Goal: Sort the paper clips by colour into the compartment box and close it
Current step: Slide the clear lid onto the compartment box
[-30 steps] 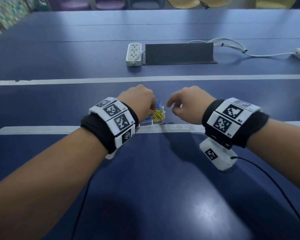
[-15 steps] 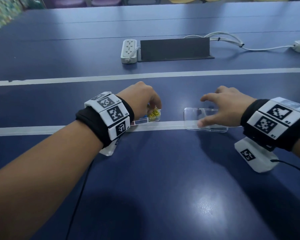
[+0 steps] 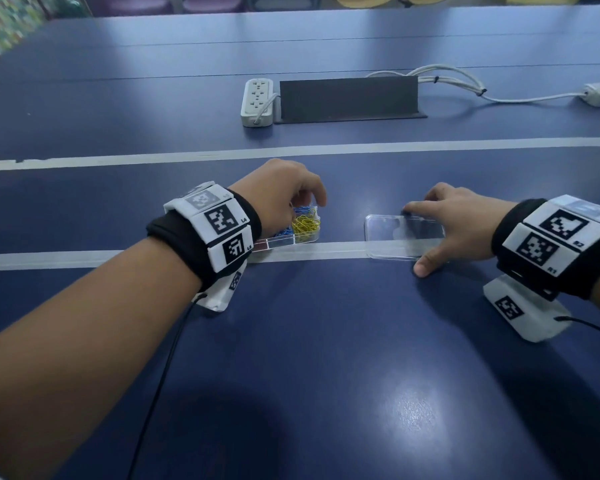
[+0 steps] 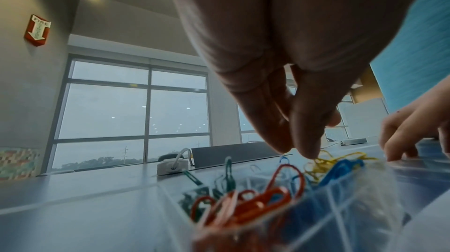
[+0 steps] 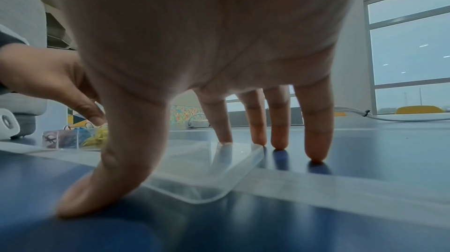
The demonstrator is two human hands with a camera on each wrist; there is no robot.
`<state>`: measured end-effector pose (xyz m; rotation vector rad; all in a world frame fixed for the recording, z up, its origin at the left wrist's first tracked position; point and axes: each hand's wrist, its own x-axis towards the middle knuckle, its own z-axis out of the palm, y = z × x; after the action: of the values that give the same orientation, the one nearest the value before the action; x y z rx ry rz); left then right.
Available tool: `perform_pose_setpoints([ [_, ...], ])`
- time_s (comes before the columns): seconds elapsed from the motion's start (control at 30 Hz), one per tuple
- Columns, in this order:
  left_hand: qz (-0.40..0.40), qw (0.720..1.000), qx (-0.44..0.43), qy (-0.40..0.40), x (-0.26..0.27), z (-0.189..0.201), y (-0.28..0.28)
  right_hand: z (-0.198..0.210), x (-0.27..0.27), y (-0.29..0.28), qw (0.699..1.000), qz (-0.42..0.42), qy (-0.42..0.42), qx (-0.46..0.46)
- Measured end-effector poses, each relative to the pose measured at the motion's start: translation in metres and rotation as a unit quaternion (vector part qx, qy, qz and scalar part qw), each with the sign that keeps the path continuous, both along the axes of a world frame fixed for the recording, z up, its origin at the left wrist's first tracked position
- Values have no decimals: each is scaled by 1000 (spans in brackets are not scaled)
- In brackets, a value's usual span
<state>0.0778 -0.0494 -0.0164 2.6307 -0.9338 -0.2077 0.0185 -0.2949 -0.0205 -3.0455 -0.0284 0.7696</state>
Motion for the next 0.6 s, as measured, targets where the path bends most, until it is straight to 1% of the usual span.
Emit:
perform_pose_setpoints([
  [0.13, -16, 997, 79, -12, 4, 0, 1, -2, -1, 0, 1000, 3, -5, -4],
  [0.2, -21, 994, 102, -14, 5, 0, 1, -1, -2, 1, 1000, 2, -5, -2],
  [0.4, -15, 995, 90, -31, 5, 0, 0, 2, -6, 6, 1000, 6, -4, 1],
  [0.6, -4, 996, 92, -19, 4, 2, -7, 6, -7, 12, 1000, 20, -14, 18],
])
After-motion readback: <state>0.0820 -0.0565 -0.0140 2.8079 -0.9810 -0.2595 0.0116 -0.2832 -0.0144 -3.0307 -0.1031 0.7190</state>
